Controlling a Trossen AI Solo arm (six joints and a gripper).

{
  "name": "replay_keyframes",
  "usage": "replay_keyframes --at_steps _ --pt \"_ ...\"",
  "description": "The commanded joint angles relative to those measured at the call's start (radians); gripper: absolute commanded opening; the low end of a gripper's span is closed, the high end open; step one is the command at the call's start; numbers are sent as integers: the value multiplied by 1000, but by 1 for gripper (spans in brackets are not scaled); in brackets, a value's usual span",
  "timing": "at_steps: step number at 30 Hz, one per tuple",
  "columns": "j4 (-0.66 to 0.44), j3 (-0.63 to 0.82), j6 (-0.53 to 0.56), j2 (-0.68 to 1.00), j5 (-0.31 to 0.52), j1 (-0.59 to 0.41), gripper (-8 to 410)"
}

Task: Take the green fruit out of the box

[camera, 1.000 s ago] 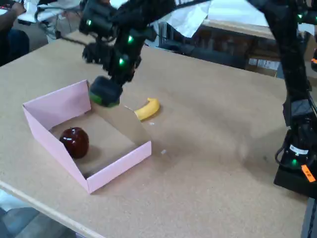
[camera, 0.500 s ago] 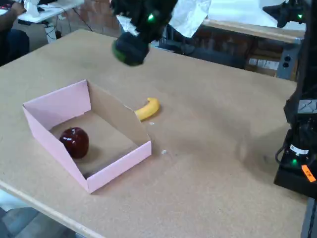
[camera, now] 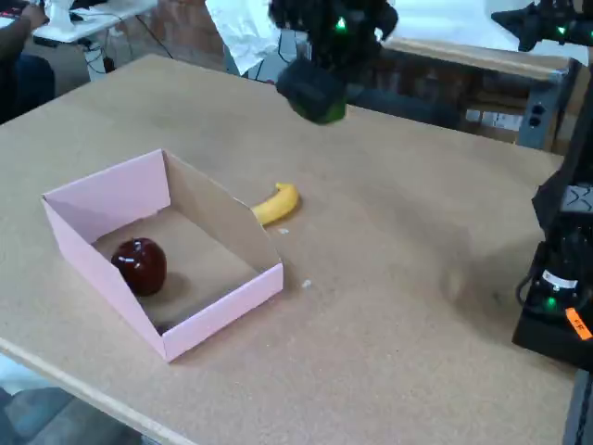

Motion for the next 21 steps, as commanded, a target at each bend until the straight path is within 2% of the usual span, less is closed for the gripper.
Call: replay_keyframes --at_steps 1,4,9,12,17,21 --pt "196 -394 60 0 -61 9 -1" --pt "315 -510 78 0 -105 9 -1" --pt "542 -690 90 0 -119 9 -1" --pt "662 -780 116 0 -171 8 -1" --pt "821 -903 167 2 -221 8 -1" --pt "896 -970 212 19 -270 8 -1"
